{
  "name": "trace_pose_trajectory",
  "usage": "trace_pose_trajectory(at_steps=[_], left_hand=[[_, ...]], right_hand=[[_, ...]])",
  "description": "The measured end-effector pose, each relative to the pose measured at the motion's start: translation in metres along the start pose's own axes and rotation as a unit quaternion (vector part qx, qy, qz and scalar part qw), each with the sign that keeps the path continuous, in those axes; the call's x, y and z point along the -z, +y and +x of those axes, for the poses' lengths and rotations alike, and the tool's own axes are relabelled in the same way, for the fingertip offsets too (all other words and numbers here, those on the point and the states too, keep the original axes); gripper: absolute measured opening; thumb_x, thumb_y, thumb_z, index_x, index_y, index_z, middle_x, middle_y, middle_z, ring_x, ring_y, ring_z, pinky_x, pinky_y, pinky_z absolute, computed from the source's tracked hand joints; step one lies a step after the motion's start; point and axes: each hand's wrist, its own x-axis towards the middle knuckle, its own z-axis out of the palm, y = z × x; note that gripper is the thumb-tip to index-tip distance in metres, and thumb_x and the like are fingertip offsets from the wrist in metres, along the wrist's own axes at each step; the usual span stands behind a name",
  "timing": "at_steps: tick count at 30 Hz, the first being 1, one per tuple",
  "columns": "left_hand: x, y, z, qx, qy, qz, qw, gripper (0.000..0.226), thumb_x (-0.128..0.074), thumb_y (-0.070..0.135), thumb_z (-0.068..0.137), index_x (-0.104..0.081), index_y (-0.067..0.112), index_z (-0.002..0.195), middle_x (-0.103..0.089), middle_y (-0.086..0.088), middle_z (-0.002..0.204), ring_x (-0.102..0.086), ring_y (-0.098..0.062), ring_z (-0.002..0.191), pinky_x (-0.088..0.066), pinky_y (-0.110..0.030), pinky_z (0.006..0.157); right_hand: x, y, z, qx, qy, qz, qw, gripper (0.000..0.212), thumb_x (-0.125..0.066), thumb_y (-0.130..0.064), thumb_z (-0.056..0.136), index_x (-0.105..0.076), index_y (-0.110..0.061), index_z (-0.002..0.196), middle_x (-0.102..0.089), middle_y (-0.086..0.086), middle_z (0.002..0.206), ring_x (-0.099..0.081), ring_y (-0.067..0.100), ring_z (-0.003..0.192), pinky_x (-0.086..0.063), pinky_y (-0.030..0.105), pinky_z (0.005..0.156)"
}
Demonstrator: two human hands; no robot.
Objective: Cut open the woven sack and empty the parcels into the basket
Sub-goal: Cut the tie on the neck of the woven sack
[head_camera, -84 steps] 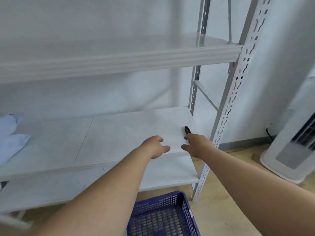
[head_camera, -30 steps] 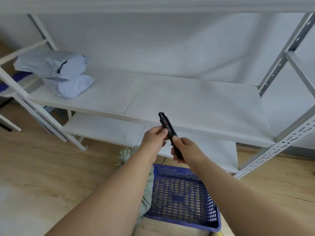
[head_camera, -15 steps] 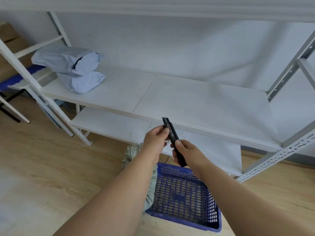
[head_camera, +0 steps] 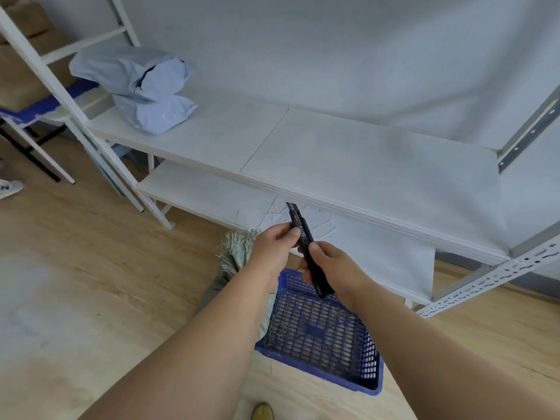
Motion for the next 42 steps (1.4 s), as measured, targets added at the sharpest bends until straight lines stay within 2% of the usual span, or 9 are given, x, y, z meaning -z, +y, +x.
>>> trace_pose_trajectory(at_steps=[4,9,13,17,20,26,31,36,42], left_hand=[[0.012,-0.026,-0.008,0.023,0.023,0.007,0.999,0.014,-0.061,0.021,0.093,-0.071,0.024,0.103,-0.074,0.002,0.098,-0.069,-0.015,0.095,-0.055,-0.032,0.082],[0.027,-0.058,-0.006,0.054,0.001,0.008,0.999,0.015,-0.060,0.021,0.093,-0.069,0.033,0.090,-0.072,0.010,0.097,-0.067,-0.007,0.090,-0.051,-0.023,0.074],[0.057,-0.092,0.005,0.107,0.010,0.015,0.994,0.026,-0.058,0.031,0.095,-0.061,0.027,0.120,-0.069,0.008,0.108,-0.065,-0.007,0.097,-0.051,-0.028,0.081],[0.109,-0.135,0.018,0.155,0.077,0.118,0.978,0.029,-0.056,0.025,0.093,-0.060,0.021,0.122,-0.067,-0.002,0.111,-0.063,-0.018,0.092,-0.052,-0.036,0.086],[0.132,-0.163,0.025,0.157,0.044,0.191,0.968,0.030,-0.055,0.020,0.094,-0.059,0.022,0.124,-0.065,0.000,0.118,-0.062,-0.015,0.095,-0.048,-0.031,0.083],[0.143,-0.205,0.049,0.106,-0.062,0.340,0.933,0.034,-0.053,0.019,0.096,-0.056,0.025,0.130,-0.057,0.002,0.134,-0.057,-0.013,0.118,-0.040,-0.021,0.085],[0.138,-0.252,0.083,-0.021,-0.059,0.480,0.875,0.040,-0.050,0.011,0.096,-0.057,0.028,0.131,-0.046,0.005,0.139,-0.045,-0.017,0.126,-0.042,-0.033,0.100],[0.119,-0.315,0.125,-0.109,0.060,0.540,0.832,0.053,-0.063,0.016,0.089,-0.050,0.033,0.136,-0.022,-0.003,0.154,-0.022,-0.025,0.142,-0.031,-0.044,0.110],[0.098,-0.378,0.167,-0.129,0.156,0.459,0.865,0.077,-0.070,0.037,0.083,-0.027,0.040,0.146,-0.012,-0.004,0.155,-0.037,-0.027,0.132,-0.034,-0.054,0.106]], right_hand=[[-0.017,0.022,0.000,-0.009,-0.020,0.002,1.000,0.031,-0.037,-0.031,0.103,-0.057,-0.007,0.103,-0.058,0.002,0.072,-0.052,0.012,0.053,-0.047,0.021,0.051],[-0.027,0.047,0.006,-0.031,-0.029,-0.034,0.999,0.032,-0.038,-0.034,0.102,-0.054,-0.006,0.102,-0.060,0.003,0.072,-0.054,0.017,0.057,-0.047,0.030,0.059],[-0.035,0.066,0.020,-0.057,-0.002,-0.051,0.997,0.028,-0.058,-0.040,0.091,-0.054,-0.015,0.104,-0.059,0.002,0.070,-0.055,0.014,0.057,-0.050,0.027,0.060],[-0.060,0.097,0.039,-0.101,0.030,-0.083,0.991,0.026,-0.067,-0.034,0.087,-0.055,-0.018,0.105,-0.058,0.001,0.070,-0.054,0.012,0.054,-0.048,0.020,0.054],[-0.080,0.117,0.054,-0.112,0.064,-0.076,0.989,0.023,-0.063,-0.034,0.090,-0.055,-0.020,0.105,-0.060,0.000,0.069,-0.055,0.011,0.053,-0.046,0.019,0.053],[-0.103,0.163,0.093,-0.126,0.100,-0.066,0.985,0.020,-0.061,-0.031,0.091,-0.056,-0.020,0.107,-0.063,0.002,0.079,-0.056,0.014,0.063,-0.044,0.024,0.057],[-0.109,0.215,0.136,-0.109,0.108,-0.104,0.983,0.023,-0.063,-0.030,0.088,-0.055,-0.019,0.107,-0.058,0.004,0.083,-0.051,0.018,0.067,-0.040,0.028,0.058],[-0.106,0.266,0.180,-0.062,0.115,-0.113,0.985,0.018,-0.064,-0.028,0.086,-0.056,-0.022,0.102,-0.060,0.005,0.084,-0.049,0.018,0.063,-0.041,0.030,0.057],[-0.110,0.324,0.239,0.000,0.129,-0.077,0.989,0.017,-0.064,-0.025,0.085,-0.057,-0.023,0.100,-0.061,-0.001,0.084,-0.055,0.017,0.073,-0.046,0.035,0.069]])
